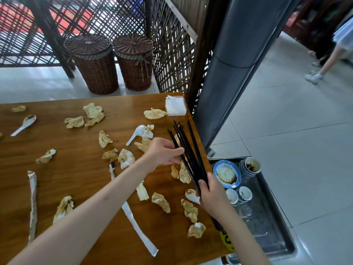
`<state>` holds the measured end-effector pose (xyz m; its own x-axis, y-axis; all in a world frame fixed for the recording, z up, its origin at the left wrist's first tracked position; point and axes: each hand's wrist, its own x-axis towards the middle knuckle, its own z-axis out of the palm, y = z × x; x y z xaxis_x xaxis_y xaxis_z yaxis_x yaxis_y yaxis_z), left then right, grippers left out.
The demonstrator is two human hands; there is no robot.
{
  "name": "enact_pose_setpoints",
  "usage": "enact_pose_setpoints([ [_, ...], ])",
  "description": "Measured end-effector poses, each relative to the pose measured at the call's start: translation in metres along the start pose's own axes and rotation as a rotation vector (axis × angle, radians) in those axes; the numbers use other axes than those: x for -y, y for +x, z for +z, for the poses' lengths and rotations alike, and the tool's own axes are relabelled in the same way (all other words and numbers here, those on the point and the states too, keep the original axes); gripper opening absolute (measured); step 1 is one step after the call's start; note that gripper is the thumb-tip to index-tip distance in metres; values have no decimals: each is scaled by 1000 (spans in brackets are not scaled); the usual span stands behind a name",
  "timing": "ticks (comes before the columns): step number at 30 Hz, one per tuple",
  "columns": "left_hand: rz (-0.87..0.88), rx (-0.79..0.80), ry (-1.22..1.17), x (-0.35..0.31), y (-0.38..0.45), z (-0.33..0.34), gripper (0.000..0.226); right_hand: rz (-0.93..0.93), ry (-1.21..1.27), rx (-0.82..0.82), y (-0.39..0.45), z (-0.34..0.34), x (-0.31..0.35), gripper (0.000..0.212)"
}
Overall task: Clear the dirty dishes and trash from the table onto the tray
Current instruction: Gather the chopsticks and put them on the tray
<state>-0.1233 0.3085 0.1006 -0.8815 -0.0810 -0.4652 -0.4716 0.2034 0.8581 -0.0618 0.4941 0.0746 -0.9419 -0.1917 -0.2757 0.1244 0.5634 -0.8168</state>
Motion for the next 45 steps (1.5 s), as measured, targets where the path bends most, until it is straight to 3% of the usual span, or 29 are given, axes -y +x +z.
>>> enact_pose_setpoints([
  [6, 57, 78, 47, -4, -2, 28, 19, 100, 59, -16, -21, -16, -13, 19],
  [20, 106, -38, 66, -40, -1, 137, 12, 172, 171, 142, -19, -117, -63, 14],
  [24, 105, -117, 109, -34, 3, 195, 22, 175, 132, 205, -17, -154, -105, 15],
  [33, 55, -162, -11, -15, 45, 333, 8, 152, 35, 186, 11, -224, -233, 19],
  [38, 1, -220, 31, 17, 74, 371, 19, 240, 17, 107, 38, -234, -318, 19],
  [45, -94, -230, 6, 75, 88, 399, 12, 461, -38, 80, 62, -206, -432, 10],
])
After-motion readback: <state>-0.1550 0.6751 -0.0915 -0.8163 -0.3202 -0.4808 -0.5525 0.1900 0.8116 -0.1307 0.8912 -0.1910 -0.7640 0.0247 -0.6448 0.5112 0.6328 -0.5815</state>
